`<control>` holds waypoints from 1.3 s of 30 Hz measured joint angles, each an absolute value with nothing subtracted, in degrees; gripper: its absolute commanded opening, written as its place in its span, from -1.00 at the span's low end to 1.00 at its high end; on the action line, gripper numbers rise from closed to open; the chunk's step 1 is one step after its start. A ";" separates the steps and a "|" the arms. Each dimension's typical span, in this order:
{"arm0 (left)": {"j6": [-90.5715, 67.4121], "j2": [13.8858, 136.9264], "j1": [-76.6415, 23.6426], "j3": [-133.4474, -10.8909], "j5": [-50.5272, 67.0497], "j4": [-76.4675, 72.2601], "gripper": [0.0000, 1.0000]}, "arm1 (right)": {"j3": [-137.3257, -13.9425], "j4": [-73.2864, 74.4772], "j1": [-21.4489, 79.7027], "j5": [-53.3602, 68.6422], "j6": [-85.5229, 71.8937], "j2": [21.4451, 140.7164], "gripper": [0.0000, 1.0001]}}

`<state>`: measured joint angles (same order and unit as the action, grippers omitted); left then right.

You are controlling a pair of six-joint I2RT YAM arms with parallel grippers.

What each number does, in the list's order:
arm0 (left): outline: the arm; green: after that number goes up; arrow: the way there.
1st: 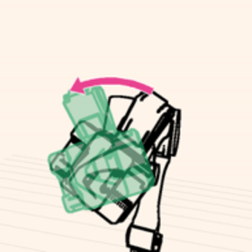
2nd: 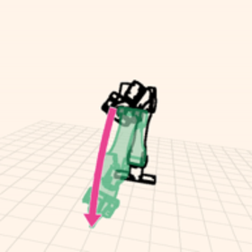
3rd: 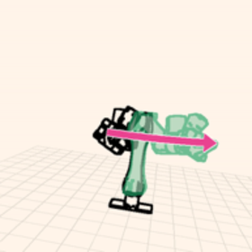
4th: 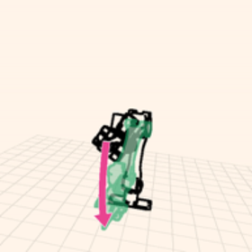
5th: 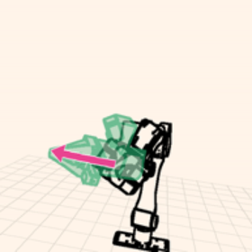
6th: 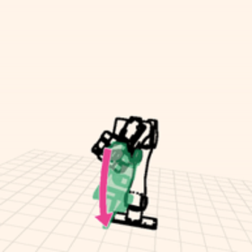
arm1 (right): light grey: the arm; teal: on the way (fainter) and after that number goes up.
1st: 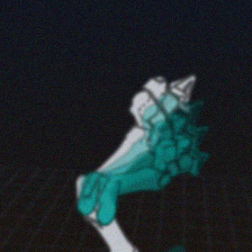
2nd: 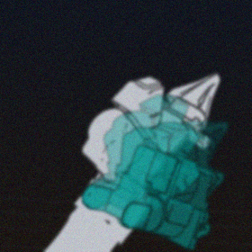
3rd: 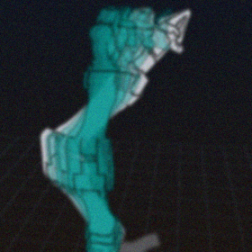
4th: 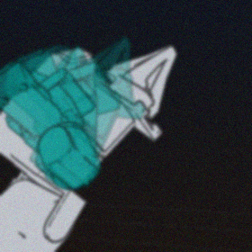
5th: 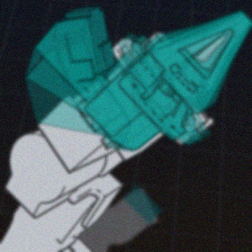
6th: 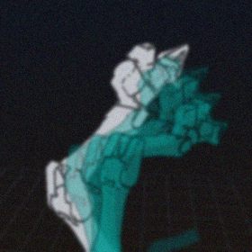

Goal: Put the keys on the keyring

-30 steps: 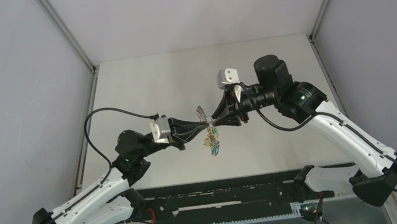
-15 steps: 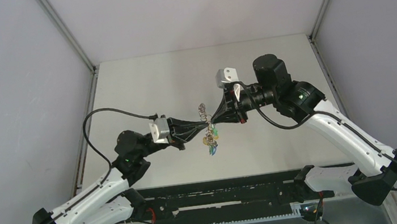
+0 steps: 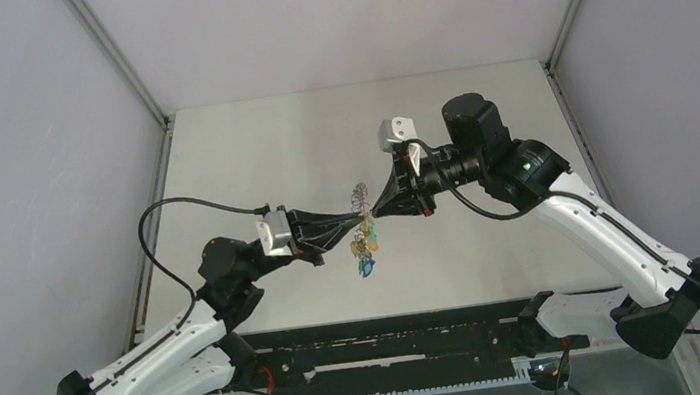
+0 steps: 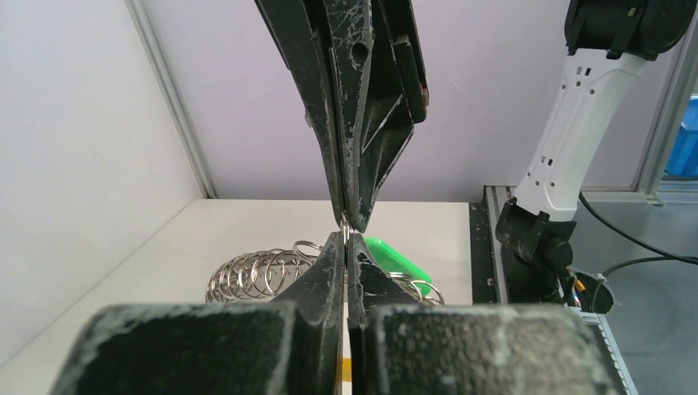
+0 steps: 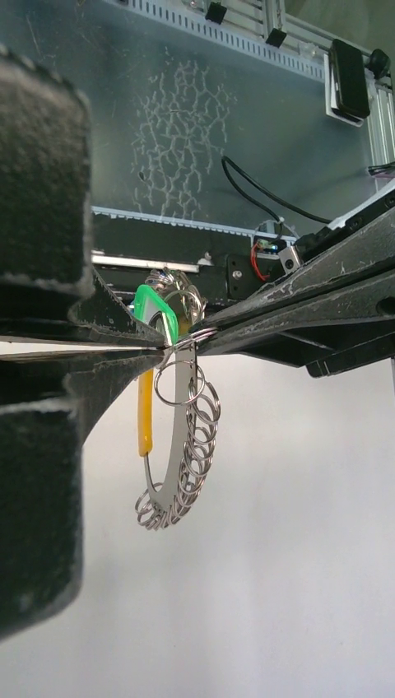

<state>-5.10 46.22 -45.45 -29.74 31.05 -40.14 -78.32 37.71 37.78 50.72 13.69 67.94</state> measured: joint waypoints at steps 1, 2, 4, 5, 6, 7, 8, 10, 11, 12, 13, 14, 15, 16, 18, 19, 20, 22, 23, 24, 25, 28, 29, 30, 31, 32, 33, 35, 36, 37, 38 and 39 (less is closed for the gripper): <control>-5.41 46.22 -45.45 -29.67 30.89 -40.53 -1.00 | -78.56 37.89 37.69 50.72 13.56 68.31 -1.00; -5.50 46.22 -45.45 -29.50 30.61 -41.04 -1.00 | -78.85 38.15 37.60 50.74 13.43 68.66 -1.00; -5.72 46.22 -45.45 -29.06 30.28 -42.09 -1.00 | -79.53 38.85 37.54 50.78 12.97 69.52 -1.00; -5.98 46.24 -45.45 -28.86 30.13 -42.54 -1.00 | -79.72 39.22 37.52 50.96 12.73 70.00 -1.00; -6.11 46.33 -45.45 -28.82 30.06 -42.94 -1.00 | -79.85 39.64 37.52 51.09 12.56 70.39 -1.00; -6.48 46.46 -45.45 -28.82 30.06 -43.77 -1.00 | -79.88 39.88 37.50 51.13 12.34 70.78 -1.00; -6.61 46.52 -45.45 -28.82 30.04 -44.45 -1.00 | -79.88 40.07 37.50 51.16 11.94 71.20 -1.00; -7.09 46.63 -45.45 -28.82 30.04 -45.93 -0.99 | -79.88 40.10 37.50 51.18 11.25 71.81 -1.00; -7.29 46.70 -45.45 -28.82 30.04 -46.54 -1.00 | -79.88 40.10 37.52 51.24 11.11 71.94 -1.00; -7.53 46.76 -45.45 -28.82 30.04 -47.13 -1.00 | -79.88 40.12 37.52 51.33 11.11 72.01 -0.92; -7.64 46.83 -45.45 -28.82 30.00 -47.55 -1.00 | -79.88 40.14 37.52 51.35 11.20 72.01 -0.81; -7.97 46.83 -45.45 -28.82 29.89 -47.77 -1.00 | -79.88 40.25 37.50 51.29 11.46 71.88 -0.72; -8.03 46.83 -45.45 -28.82 29.78 -47.88 -1.00 | -79.88 40.69 37.47 51.11 12.16 71.64 -0.66; -8.05 46.83 -45.45 -28.82 29.63 -47.90 -1.00 | -79.88 40.99 37.39 50.98 12.62 71.24 -0.61; -8.03 46.83 -45.45 -28.82 29.47 -47.79 -1.00 | -79.88 41.21 37.17 50.59 14.09 69.95 -0.52; -8.03 46.83 -45.45 -28.82 29.47 -47.57 -1.00 | -79.88 41.21 37.10 50.46 14.90 69.06 -0.50; -8.01 46.83 -45.45 -28.82 29.45 -47.31 -1.00 | -79.88 41.21 37.08 50.43 15.68 68.16 -0.47; -7.99 46.83 -45.45 -28.82 29.54 -46.57 -1.00 | -79.88 41.06 36.97 50.54 17.61 65.93 -0.42; -8.01 46.83 -45.45 -28.82 29.61 -46.13 -1.00 | -79.88 40.88 36.95 50.72 18.26 65.19 -0.42; -8.01 46.83 -45.45 -28.82 29.69 -45.84 -1.00 | -79.88 40.56 36.95 51.16 19.00 64.42 -0.40; -7.99 46.83 -45.45 -28.82 29.80 -45.58 -1.00 | -79.88 40.21 36.95 51.55 19.55 64.01 -0.39; -7.99 46.83 -45.45 -28.82 30.30 -45.15 -1.00 | -79.88 39.38 36.95 52.66 20.93 63.90 -0.38; -8.01 46.83 -45.45 -28.82 30.44 -45.04 -1.00 | -79.88 39.31 36.95 53.06 21.37 64.27 -0.38; -8.01 46.83 -45.45 -28.82 30.59 -44.91 -1.00 | -79.90 39.29 37.04 53.25 21.76 64.64 -0.38; -8.01 46.83 -45.45 -28.82 30.74 -44.80 -1.00 | -79.96 39.33 37.34 53.49 22.13 65.23 -0.38; -8.01 46.85 -45.45 -28.82 30.92 -44.73 -1.00 | -80.01 39.35 37.50 53.58 22.41 65.76 -0.38; -8.01 46.85 -45.45 -28.82 31.27 -44.66 -1.00 | -80.05 39.44 37.76 53.58 22.79 66.26 -0.38; -8.01 46.87 -45.45 -28.82 31.86 -44.60 -0.99 | -80.27 39.70 38.17 53.52 23.31 67.29 -0.38; -8.01 46.87 -45.45 -28.82 32.12 -44.56 -1.00 | -80.34 39.72 38.35 53.47 23.46 67.70 -0.38; -8.01 46.89 -45.45 -28.82 32.25 -44.51 -1.00 | -80.34 39.75 38.44 53.47 23.59 68.01 -0.40; -8.01 46.92 -45.45 -28.82 32.49 -44.45 -1.00 | -80.34 39.81 38.52 53.45 23.68 68.23 -0.43; -8.01 46.96 -45.45 -28.82 32.82 -44.45 -1.00 | -80.34 39.88 38.65 53.43 23.77 68.38 -0.46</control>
<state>-8.01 46.96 -45.45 -28.82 32.82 -44.45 -80.34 39.88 38.65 53.43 23.77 68.38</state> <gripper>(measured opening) 0.009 0.305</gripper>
